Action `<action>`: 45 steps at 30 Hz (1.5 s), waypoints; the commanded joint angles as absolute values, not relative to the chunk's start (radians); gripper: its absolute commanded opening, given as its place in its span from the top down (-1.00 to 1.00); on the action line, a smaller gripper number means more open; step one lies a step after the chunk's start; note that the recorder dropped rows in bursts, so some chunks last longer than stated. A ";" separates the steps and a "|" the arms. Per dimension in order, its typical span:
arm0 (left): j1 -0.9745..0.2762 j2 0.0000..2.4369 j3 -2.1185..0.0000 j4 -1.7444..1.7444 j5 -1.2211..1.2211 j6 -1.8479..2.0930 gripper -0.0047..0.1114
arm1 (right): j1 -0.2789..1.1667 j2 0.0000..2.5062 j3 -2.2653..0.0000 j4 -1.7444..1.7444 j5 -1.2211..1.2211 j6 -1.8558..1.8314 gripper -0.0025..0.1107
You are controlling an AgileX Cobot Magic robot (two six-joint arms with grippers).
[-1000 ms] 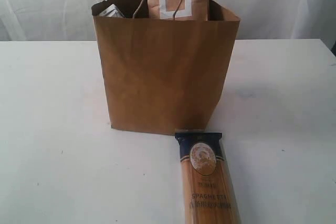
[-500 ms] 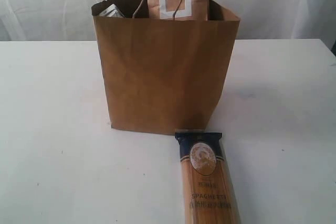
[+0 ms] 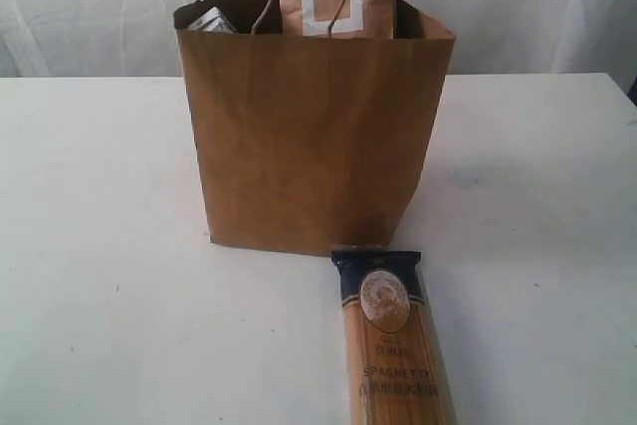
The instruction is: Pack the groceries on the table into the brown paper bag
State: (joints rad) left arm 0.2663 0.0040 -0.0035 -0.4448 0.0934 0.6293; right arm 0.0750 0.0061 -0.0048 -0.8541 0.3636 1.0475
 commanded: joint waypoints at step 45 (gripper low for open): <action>0.062 0.000 0.000 -0.621 0.166 0.687 0.92 | 0.070 0.247 -0.498 -1.497 0.515 1.102 0.96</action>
State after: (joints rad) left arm 0.0689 0.0040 -0.0035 -0.5101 0.1752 0.6884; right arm 0.0727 0.1748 -0.5118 -1.4566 0.2284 1.1071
